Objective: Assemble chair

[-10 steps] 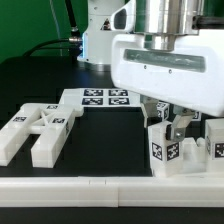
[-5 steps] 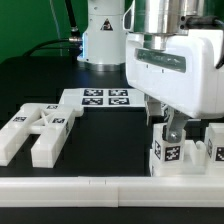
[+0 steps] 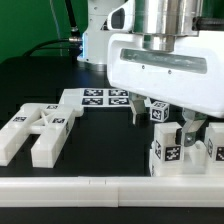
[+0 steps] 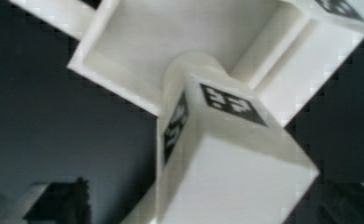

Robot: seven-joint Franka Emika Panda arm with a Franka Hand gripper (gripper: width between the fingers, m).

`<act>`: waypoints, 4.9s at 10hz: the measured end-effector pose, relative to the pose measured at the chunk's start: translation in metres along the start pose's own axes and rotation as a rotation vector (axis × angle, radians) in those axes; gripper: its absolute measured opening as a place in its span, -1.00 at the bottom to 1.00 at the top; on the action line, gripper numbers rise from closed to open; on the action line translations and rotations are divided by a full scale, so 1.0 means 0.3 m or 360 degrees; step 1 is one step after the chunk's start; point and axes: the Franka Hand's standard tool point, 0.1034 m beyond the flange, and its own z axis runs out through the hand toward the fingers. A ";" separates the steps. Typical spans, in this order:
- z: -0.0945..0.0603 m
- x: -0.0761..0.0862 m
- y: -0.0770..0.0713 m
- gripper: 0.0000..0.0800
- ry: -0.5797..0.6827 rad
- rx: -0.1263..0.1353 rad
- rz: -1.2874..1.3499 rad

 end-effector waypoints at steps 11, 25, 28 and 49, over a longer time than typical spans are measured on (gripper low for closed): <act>-0.004 -0.001 -0.003 0.60 0.0004 -0.0050 -0.1151; -0.005 -0.006 0.052 0.30 -0.0061 -0.0125 -0.0546; -0.047 -0.026 0.033 0.61 -0.0062 -0.0102 -0.0600; -0.073 -0.104 0.144 0.62 -0.0065 -0.0060 -0.0902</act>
Offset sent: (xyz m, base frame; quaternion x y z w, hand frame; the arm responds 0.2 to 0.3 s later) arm 0.0027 0.0134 0.0042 -0.0136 -0.0363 -0.1761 0.9836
